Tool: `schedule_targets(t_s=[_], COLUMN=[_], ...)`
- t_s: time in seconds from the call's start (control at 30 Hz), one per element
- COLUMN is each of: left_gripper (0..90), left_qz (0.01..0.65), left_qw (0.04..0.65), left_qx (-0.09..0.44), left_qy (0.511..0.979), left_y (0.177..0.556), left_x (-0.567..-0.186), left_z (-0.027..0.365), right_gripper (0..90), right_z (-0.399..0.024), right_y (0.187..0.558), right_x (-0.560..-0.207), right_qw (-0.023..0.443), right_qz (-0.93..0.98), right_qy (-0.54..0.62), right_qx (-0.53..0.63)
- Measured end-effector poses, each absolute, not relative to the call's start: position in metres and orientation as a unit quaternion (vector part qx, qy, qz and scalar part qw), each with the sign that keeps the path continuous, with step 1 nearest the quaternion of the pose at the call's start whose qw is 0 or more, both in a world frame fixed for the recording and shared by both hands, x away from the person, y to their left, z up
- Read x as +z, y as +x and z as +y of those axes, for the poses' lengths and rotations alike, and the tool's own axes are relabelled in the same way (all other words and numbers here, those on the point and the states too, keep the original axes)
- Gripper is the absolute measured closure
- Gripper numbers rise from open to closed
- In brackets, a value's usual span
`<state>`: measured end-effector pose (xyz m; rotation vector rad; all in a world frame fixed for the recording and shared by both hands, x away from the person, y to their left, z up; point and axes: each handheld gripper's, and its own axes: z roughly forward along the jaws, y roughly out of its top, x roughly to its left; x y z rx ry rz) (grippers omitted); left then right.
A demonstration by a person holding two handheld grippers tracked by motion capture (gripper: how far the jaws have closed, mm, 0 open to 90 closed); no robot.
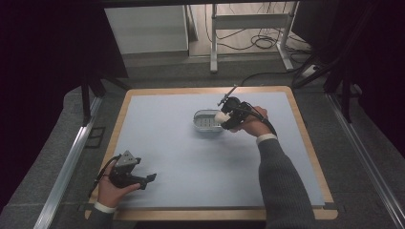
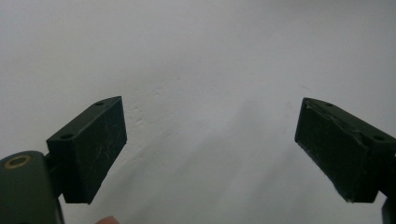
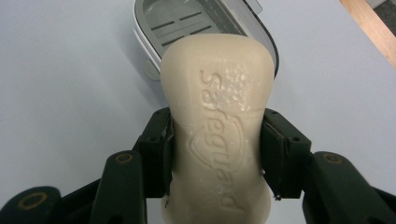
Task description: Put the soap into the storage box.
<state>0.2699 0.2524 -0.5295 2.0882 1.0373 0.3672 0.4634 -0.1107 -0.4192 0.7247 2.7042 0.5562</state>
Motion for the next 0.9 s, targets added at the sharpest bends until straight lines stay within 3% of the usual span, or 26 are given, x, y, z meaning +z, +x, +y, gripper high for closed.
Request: schedule_targets(t_s=[0.9], left_gripper=[9.6], left_qz=[0.403], left_qw=[0.377], left_qx=[0.145], left_qy=[0.821], left_y=[0.270], left_x=[-0.530], left_z=[0.252], right_gripper=[49.3], right_z=[-0.089], right_y=[0.488], right_x=[-0.424], right_qw=[0.137], right_qz=[0.947], right_qy=[0.214], right_qx=[0.196])
